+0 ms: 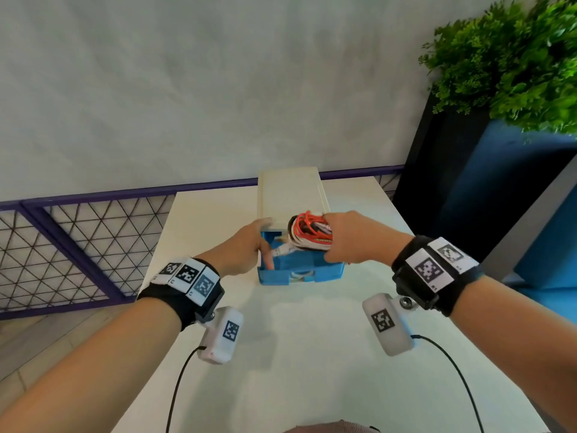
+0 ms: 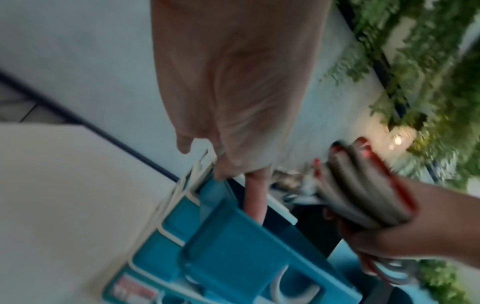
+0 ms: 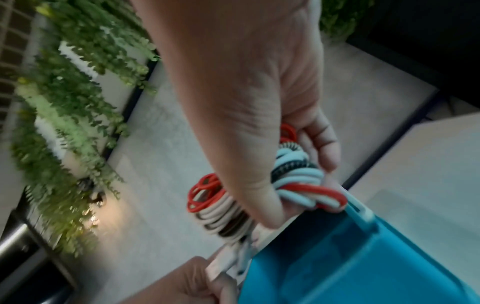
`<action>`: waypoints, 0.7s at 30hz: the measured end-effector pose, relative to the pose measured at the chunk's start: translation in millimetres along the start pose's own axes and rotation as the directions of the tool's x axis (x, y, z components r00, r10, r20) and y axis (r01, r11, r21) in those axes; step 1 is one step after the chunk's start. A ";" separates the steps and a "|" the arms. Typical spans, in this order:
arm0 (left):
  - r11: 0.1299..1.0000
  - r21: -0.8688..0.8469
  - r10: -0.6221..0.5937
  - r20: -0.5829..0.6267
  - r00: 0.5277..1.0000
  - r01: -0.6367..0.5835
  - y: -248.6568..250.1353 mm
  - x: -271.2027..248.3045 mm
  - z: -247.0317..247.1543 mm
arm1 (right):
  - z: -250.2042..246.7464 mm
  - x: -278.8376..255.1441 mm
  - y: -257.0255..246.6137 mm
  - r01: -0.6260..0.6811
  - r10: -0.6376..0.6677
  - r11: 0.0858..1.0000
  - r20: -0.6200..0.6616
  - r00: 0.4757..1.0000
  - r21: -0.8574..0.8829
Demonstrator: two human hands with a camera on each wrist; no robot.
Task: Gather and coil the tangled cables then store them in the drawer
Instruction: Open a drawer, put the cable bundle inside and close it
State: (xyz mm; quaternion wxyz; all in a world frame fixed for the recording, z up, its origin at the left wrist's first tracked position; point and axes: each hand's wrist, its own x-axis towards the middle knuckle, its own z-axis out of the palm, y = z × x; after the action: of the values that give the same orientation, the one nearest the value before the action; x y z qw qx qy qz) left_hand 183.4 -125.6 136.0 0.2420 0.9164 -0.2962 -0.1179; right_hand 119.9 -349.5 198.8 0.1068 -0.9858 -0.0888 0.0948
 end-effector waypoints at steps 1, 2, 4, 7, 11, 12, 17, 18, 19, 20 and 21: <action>1.000 -0.009 -0.007 0.070 0.998 0.008 2.2 -1.1 0.1 | -0.3 2.7 -0.4 -0.057 0.053 0.996 -0.054 0.997 -0.074; 1.000 -0.011 -0.011 0.129 0.992 0.012 3.4 -2.1 0.2 | 1.8 4.5 -1.8 -0.108 0.093 0.983 -0.100 0.991 -0.148; 0.999 -0.018 -0.031 0.184 0.983 0.034 4.5 -4.5 -1.8 | 12.0 6.8 -7.9 -0.161 0.132 0.941 -0.116 0.984 -0.297; 0.992 -0.103 -0.057 0.185 0.981 0.077 9.5 -7.8 -7.2 | 27.4 7.7 -19.9 -0.174 0.158 0.888 -0.074 0.985 -0.426; 0.988 -0.103 -0.103 0.087 0.991 0.111 17.2 -7.1 -6.7 | 35.0 17.7 -33.2 -0.179 0.184 0.834 -0.044 0.982 -0.522; 0.991 -0.085 -0.097 0.044 0.994 0.101 18.2 -5.8 -4.1 | 37.6 24.2 -36.5 -0.180 0.204 0.814 -0.017 0.979 -0.553; 0.987 0.148 -0.053 -0.018 0.998 0.055 21.8 -0.4 8.8 | 38.4 40.7 -57.2 -0.209 0.331 0.777 0.104 0.938 -0.594; 0.980 0.178 -0.084 -0.001 0.996 0.083 22.5 0.5 11.8 | 37.4 41.7 -58.5 -0.207 0.330 0.782 0.109 0.938 -0.588; 0.973 0.210 -0.104 0.009 0.994 0.100 24.7 0.5 14.4 | 37.0 42.1 -58.6 -0.207 0.327 0.790 0.111 0.938 -0.577; 0.962 0.251 -0.112 0.006 0.994 0.107 25.8 1.1 17.2 | 36.4 41.5 -58.4 -0.202 0.319 0.797 0.113 0.941 -0.569; 0.949 0.294 -0.112 -0.007 0.994 0.109 27.3 1.6 19.7 | 36.7 39.9 -57.5 -0.194 0.302 0.805 0.106 0.947 -0.561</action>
State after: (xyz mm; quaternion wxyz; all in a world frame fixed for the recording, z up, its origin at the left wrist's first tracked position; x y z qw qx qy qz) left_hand 164.4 -153.3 133.1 0.0944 0.9567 -0.2599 -0.0906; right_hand 142.0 -279.2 170.0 -0.1997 -0.9645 0.0082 0.1724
